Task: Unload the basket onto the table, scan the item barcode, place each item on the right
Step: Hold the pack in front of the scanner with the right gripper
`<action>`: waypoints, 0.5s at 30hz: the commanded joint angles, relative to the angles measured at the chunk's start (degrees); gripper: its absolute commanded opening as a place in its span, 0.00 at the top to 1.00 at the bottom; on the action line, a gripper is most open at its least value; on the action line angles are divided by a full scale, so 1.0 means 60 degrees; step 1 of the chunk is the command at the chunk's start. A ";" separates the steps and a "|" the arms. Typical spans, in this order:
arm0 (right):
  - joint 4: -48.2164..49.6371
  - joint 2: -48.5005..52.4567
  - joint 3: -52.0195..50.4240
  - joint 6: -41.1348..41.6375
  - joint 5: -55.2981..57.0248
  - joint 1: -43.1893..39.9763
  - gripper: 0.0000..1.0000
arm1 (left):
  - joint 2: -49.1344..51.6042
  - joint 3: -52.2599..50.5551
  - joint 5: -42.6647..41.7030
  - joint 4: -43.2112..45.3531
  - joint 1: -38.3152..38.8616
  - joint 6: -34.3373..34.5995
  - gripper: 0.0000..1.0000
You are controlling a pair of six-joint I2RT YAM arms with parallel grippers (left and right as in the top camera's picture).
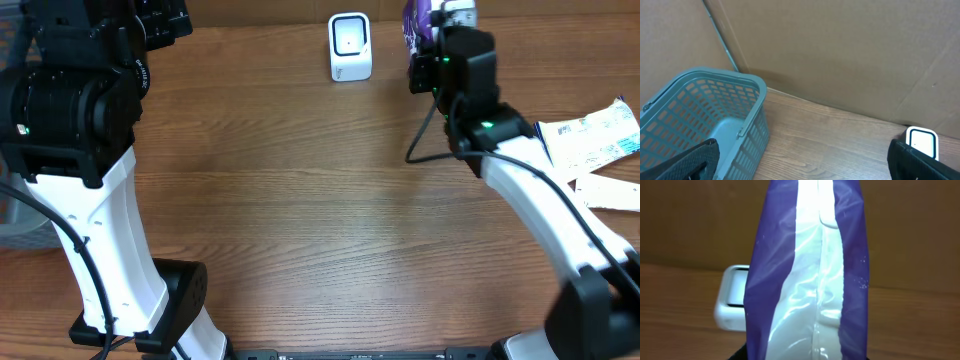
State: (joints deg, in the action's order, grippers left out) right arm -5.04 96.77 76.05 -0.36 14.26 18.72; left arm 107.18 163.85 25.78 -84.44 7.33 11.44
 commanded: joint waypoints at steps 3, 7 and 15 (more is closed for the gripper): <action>0.1745 0.1341 0.0117 -0.4127 0.2987 0.0495 0.80 | 0.0120 0.0018 0.0084 0.0036 -0.0095 -0.0120 0.00; 0.3282 0.2051 0.0117 -0.6543 0.3581 0.0940 0.81 | 0.0120 0.0018 0.0084 0.0036 -0.0095 -0.0120 0.00; 0.5599 0.3417 0.0124 -0.9482 0.3155 0.1228 0.80 | 0.0120 0.0018 0.0084 0.0036 -0.0095 -0.0120 0.00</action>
State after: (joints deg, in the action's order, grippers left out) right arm 25.98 113.65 75.96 -45.52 32.38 26.48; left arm 107.18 163.85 25.78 -84.42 7.33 11.44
